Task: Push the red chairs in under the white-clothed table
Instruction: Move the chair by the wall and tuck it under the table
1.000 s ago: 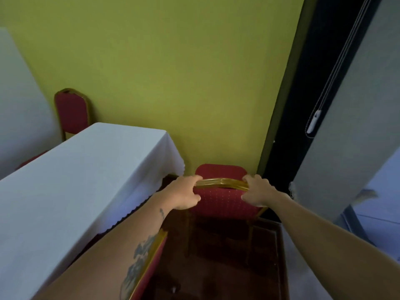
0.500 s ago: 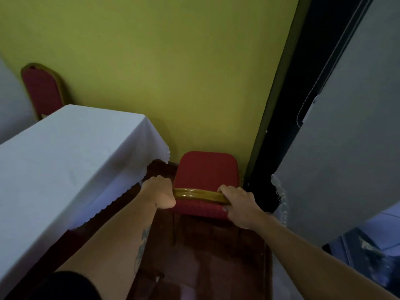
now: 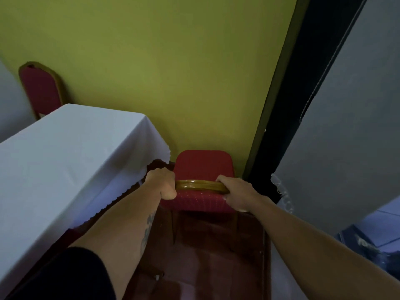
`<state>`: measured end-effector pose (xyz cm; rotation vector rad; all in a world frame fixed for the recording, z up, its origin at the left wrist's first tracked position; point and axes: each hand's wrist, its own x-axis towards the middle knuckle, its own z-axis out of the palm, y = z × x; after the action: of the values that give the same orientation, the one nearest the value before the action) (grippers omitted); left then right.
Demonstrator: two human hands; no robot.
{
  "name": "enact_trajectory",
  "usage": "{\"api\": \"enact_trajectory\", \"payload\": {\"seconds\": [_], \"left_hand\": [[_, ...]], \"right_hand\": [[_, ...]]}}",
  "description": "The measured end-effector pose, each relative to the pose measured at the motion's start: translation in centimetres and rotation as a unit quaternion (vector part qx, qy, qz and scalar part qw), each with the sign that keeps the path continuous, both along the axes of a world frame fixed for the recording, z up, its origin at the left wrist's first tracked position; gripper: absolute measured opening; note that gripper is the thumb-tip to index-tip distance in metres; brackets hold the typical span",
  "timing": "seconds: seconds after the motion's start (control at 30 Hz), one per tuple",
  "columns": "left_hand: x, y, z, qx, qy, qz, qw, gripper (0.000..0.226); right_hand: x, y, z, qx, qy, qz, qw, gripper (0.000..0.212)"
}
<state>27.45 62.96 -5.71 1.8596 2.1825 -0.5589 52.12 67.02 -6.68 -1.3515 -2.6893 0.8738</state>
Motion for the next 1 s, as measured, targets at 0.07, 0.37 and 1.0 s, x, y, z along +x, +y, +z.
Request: {"api": "enact_trajectory", "payload": {"seconds": [0.07,0.37,1.0], "left_hand": [[-0.4,0.0,0.1,0.013,0.003,-0.006,1.000,0.014],[2.4,0.4,2.1,-0.012,-0.007,-0.053,0.998,0.005],[0.5,-7.0,-3.8,-0.024,-0.170,0.002,0.985,0.028]], "right_hand": [[-0.3,0.2,0.2,-0.002,0.008,-0.008,1.000,0.031],[2.1,0.7,0.8,0.009,0.024,-0.053,0.998,0.032],[5.6,-6.7,-1.2,-0.379,0.434,-0.472,0.667,0.056]]}}
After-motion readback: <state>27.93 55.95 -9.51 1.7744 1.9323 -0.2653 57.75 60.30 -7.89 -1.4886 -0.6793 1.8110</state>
